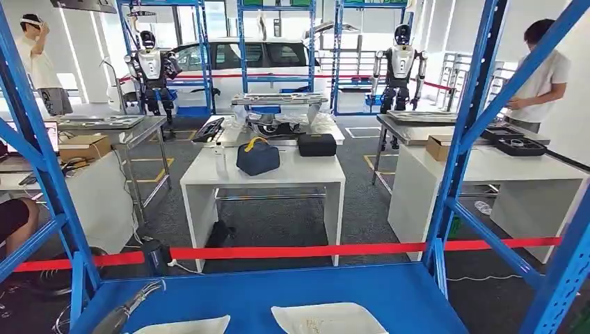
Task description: Take the parts from the cabinet and place them on the table.
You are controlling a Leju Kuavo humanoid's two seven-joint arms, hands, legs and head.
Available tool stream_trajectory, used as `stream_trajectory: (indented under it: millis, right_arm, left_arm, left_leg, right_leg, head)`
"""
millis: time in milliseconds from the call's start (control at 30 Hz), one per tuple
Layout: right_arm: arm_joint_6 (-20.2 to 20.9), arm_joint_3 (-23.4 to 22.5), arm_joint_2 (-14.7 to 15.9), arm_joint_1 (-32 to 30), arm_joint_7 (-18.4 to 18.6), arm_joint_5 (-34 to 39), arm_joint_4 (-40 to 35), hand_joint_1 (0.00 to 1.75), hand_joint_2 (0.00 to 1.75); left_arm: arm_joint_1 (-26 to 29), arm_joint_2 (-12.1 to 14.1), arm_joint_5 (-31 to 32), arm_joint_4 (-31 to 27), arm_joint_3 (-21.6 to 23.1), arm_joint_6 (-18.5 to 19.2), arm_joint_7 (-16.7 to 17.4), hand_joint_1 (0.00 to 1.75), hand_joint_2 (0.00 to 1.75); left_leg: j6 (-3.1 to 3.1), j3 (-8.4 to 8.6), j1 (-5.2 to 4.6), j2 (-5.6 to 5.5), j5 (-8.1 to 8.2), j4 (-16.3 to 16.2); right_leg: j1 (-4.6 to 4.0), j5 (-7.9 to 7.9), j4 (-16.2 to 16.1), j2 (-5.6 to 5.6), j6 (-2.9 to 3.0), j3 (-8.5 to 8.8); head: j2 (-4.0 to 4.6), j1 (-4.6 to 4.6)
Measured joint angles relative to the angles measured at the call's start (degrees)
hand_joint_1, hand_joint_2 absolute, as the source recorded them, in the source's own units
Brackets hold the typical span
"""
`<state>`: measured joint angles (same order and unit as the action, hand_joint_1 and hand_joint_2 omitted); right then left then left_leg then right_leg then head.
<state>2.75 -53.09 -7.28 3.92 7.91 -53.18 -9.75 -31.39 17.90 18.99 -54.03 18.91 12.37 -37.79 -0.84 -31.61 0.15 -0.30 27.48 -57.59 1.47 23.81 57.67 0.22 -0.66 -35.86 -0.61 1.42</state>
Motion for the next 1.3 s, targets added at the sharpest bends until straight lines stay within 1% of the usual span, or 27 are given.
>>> stream_trajectory:
  millis: [67, 233, 367, 433, 533, 633, 733, 867, 967, 1167, 1300]
  right_arm:
    - [0.0, 0.0, 0.0, 0.0, 0.0, 0.0, 0.0, 0.0, 0.0]
    - [-0.1, 0.0, 0.0, 0.0, 0.0, 0.0, 0.0, 0.0, 0.0]
    - [-0.1, -0.1, 0.0, 0.0, 0.0, 0.0, 0.0, 0.0, 0.0]
    - [0.0, -0.2, 0.0, 0.0, 0.0, 0.0, 0.0, 0.0, 0.0]
    - [0.0, -0.4, 0.0, 0.0, 0.3, 0.0, 0.0, 0.0, 0.0]
    - [0.0, -0.5, 0.0, 0.0, 0.3, 0.0, 0.0, 0.0, 0.0]
    - [0.0, -0.6, 0.0, 0.0, 0.3, 0.0, 0.0, 0.0, 0.0]
    - [-0.1, -1.2, 0.0, 0.0, 0.3, -0.2, 0.0, 0.0, 0.0]
    - [0.0, -1.2, 0.0, 0.0, 0.3, -0.7, 0.0, 0.0, 0.0]
    - [-0.1, -1.4, 0.0, 0.0, 0.3, -0.9, 0.0, 0.0, 0.0]
    - [-0.1, -1.4, 0.0, 0.0, 0.5, -0.9, 0.0, 0.0, 0.0]
  left_arm:
    - [0.4, 0.0, -0.8, -1.0, -0.4, 0.8, -0.3, 0.0, 1.75]
    - [0.8, 0.0, -1.1, -2.2, -0.7, 1.3, -0.5, 0.0, 1.75]
    - [1.6, 0.0, -5.4, -3.6, -1.7, 6.4, -1.8, 0.0, 1.75]
    - [2.2, 0.0, -5.7, -4.7, -2.1, 7.5, -1.8, 0.0, 1.75]
    - [3.0, 0.0, -4.3, -6.4, -2.2, 7.7, -0.7, 0.0, 1.75]
    - [3.3, 0.1, -1.9, -7.2, -2.2, 6.8, 0.2, 0.0, 1.75]
    - [3.3, 0.3, 2.6, -7.2, -1.9, 5.3, 1.3, 0.0, 1.75]
    - [2.4, 0.4, 10.5, -6.3, -0.1, 1.6, 3.2, 0.0, 1.75]
    - [2.4, 1.0, 13.9, -5.8, 1.2, -0.6, 4.5, 0.0, 1.75]
    - [2.4, 1.3, 17.1, -5.2, 2.5, -2.1, 5.6, 0.0, 1.75]
    - [2.3, 1.3, 17.9, -4.5, 3.3, -2.4, 5.8, 0.0, 1.75]
  left_leg:
    - [0.0, 0.0, 0.0, 0.0, 0.0, 0.0]
    - [0.0, 0.0, 0.0, 0.0, 0.0, 0.0]
    - [0.0, 0.0, 0.0, 0.0, 0.0, 0.0]
    - [0.0, 0.0, 0.0, 0.0, 0.0, 0.0]
    - [0.0, -0.02, 0.0, -0.01, 0.0, 0.0]
    - [0.0, -0.01, 0.0, 0.0, 0.0, 0.0]
    - [0.0, 0.0, 0.0, 0.0, 0.0, 0.0]
    - [0.0, -0.01, 0.0, -0.01, -0.01, 0.0]
    - [-0.01, -0.01, 0.0, 0.06, 0.0, 0.0]
    - [-0.01, -0.02, 0.0, 0.03, -0.01, 0.0]
    - [-0.01, -0.02, 0.0, 0.04, -0.01, 0.0]
  right_leg:
    - [0.0, 0.0, 0.0, 0.0, 0.0, 0.0]
    - [0.0, 0.0, 0.0, 0.0, 0.0, 0.0]
    - [0.0, 0.0, 0.0, 0.01, 0.0, -0.01]
    - [0.0, 0.0, 0.0, 0.0, 0.0, 0.0]
    - [0.0, 0.0, 0.0, -0.01, 0.0, 0.0]
    - [0.01, 0.0, 0.0, 0.0, 0.0, 0.0]
    - [0.0, 0.0, 0.0, 0.0, 0.0, -0.02]
    - [0.0, 0.0, 0.0, -0.01, 0.0, -0.02]
    - [0.0, 0.0, 0.0, 0.02, 0.0, -0.05]
    - [0.0, 0.0, 0.0, 0.03, 0.0, -0.06]
    - [0.0, 0.0, 0.0, 0.05, 0.0, -0.08]
  head:
    - [0.0, 0.0]
    - [0.0, 0.0]
    - [0.0, 0.0]
    - [0.0, 0.0]
    - [0.0, 0.0]
    - [0.0, 0.0]
    - [0.0, -0.02]
    - [0.0, 0.0]
    - [0.0, 0.0]
    - [0.0, 0.0]
    - [0.0, 0.0]
